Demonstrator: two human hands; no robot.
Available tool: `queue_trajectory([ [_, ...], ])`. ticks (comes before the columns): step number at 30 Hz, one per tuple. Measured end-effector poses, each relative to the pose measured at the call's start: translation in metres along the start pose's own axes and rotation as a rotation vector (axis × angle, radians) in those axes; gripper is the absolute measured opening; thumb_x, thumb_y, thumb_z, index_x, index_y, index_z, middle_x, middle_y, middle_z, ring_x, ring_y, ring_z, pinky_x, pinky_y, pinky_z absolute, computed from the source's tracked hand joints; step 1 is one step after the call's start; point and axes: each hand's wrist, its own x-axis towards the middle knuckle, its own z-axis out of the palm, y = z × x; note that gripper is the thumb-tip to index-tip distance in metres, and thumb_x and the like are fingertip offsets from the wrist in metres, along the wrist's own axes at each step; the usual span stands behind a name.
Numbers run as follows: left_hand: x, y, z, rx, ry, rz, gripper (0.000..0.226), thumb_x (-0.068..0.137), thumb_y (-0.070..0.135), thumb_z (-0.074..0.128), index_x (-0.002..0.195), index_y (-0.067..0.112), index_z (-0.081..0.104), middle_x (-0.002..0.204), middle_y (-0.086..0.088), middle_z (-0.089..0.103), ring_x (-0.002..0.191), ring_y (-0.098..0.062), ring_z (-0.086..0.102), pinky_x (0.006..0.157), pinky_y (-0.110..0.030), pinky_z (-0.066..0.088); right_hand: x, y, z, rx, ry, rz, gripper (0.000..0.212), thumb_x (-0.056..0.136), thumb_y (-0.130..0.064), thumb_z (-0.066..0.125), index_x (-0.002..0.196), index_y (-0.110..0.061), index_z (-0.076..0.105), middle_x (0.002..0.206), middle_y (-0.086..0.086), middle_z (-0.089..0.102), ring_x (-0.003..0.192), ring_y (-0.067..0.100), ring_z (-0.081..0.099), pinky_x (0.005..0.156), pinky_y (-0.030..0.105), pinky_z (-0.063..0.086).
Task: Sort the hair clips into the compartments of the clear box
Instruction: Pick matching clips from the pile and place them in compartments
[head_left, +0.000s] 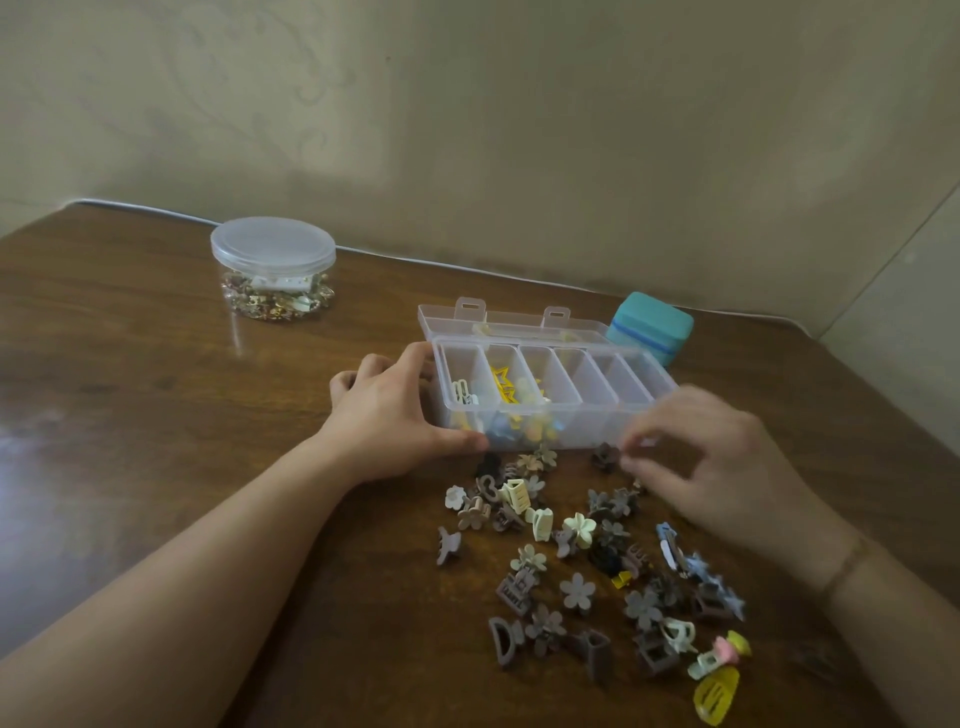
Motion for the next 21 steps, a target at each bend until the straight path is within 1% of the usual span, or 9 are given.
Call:
queue_trajectory([
  [1, 0.0, 0.0, 0.0, 0.002, 0.0, -0.001, 0.1, 0.055, 0.082, 0.064, 0.138, 0.039, 0.028, 0.133, 0.012, 0.051, 0.133, -0.016, 0.03, 0.107, -0.045, 0.017, -0.013, 0.0, -0.002, 0.008, -0.037, -0.016, 0.009, 0.08, -0.032, 0.066, 0.089, -0.032, 0.065, 0.088, -0.016, 0.063, 0.088, 0.002, 0.06, 0.075, 0.028, 0.055],
  [4, 0.0, 0.0, 0.001, 0.003, 0.003, -0.004, 0.101, 0.056, 0.082, 0.065, 0.139, 0.039, 0.028, 0.134, 0.011, 0.051, 0.133, -0.017, 0.029, 0.108, -0.046, 0.017, -0.039, -0.002, -0.008, 0.066, -0.16, -0.042, 0.009, 0.079, -0.042, 0.065, 0.088, -0.039, 0.065, 0.091, -0.022, 0.063, 0.094, 0.003, 0.06, 0.075, 0.022, 0.053],
  [6, 0.0, 0.0, 0.001, 0.002, 0.004, -0.006, 0.101, 0.055, 0.082, 0.065, 0.139, 0.038, 0.028, 0.134, 0.01, 0.051, 0.133, -0.017, 0.03, 0.108, -0.046, 0.017, -0.045, -0.002, -0.008, 0.071, -0.225, -0.042, 0.012, 0.08, -0.045, 0.067, 0.089, -0.038, 0.068, 0.093, -0.023, 0.064, 0.097, 0.005, 0.06, 0.075, 0.025, 0.053],
  [8, 0.0, 0.0, 0.0, 0.005, 0.007, -0.007, 0.102, 0.055, 0.082, 0.065, 0.139, 0.038, 0.028, 0.134, 0.01, 0.051, 0.132, -0.017, 0.031, 0.108, -0.046, 0.018, -0.046, -0.002, -0.005, 0.084, -0.263, 0.001, 0.015, 0.08, -0.049, 0.065, 0.091, -0.04, 0.068, 0.094, -0.024, 0.064, 0.099, 0.004, 0.059, 0.076, 0.026, 0.053],
  [10, -0.001, 0.001, 0.0, 0.006, 0.006, -0.01, 0.102, 0.056, 0.081, 0.065, 0.14, 0.038, 0.028, 0.135, 0.009, 0.05, 0.133, -0.018, 0.03, 0.108, -0.046, 0.017, -0.043, -0.003, -0.003, 0.101, -0.276, 0.049, 0.015, 0.079, -0.05, 0.065, 0.091, -0.042, 0.068, 0.094, -0.024, 0.062, 0.101, 0.003, 0.058, 0.079, 0.025, 0.052],
  [12, -0.001, 0.001, -0.001, 0.009, 0.005, -0.011, 0.102, 0.055, 0.081, 0.065, 0.14, 0.038, 0.028, 0.135, 0.01, 0.05, 0.133, -0.018, 0.03, 0.108, -0.046, 0.017, -0.039, -0.004, -0.003, 0.109, -0.309, 0.09, 0.013, 0.079, -0.046, 0.068, 0.091, -0.042, 0.068, 0.094, -0.023, 0.061, 0.103, 0.002, 0.055, 0.083, 0.026, 0.051],
  [15, -0.001, 0.001, 0.0, 0.006, 0.001, -0.014, 0.102, 0.054, 0.082, 0.065, 0.139, 0.039, 0.028, 0.134, 0.01, 0.051, 0.133, -0.017, 0.03, 0.109, -0.047, 0.017, -0.031, -0.005, -0.007, 0.042, -0.345, 0.119, 0.014, 0.08, -0.039, 0.07, 0.093, -0.043, 0.066, 0.096, -0.024, 0.06, 0.104, -0.002, 0.052, 0.087, 0.026, 0.05],
  [18, -0.001, 0.002, -0.001, 0.004, 0.002, -0.015, 0.101, 0.055, 0.081, 0.065, 0.139, 0.038, 0.029, 0.133, 0.01, 0.051, 0.134, -0.017, 0.03, 0.109, -0.047, 0.016, -0.029, -0.004, -0.01, -0.006, -0.299, 0.147, 0.017, 0.08, -0.036, 0.072, 0.091, -0.045, 0.063, 0.097, -0.027, 0.059, 0.105, -0.002, 0.052, 0.087, 0.03, 0.051],
  [21, -0.002, 0.003, -0.001, 0.004, 0.001, -0.015, 0.102, 0.055, 0.08, 0.065, 0.14, 0.038, 0.028, 0.135, 0.009, 0.05, 0.134, -0.018, 0.029, 0.109, -0.046, 0.016, -0.032, -0.01, -0.015, -0.036, -0.292, 0.075, 0.018, 0.078, -0.038, 0.069, 0.088, -0.049, 0.059, 0.095, -0.03, 0.058, 0.102, -0.005, 0.051, 0.082, 0.023, 0.051],
])
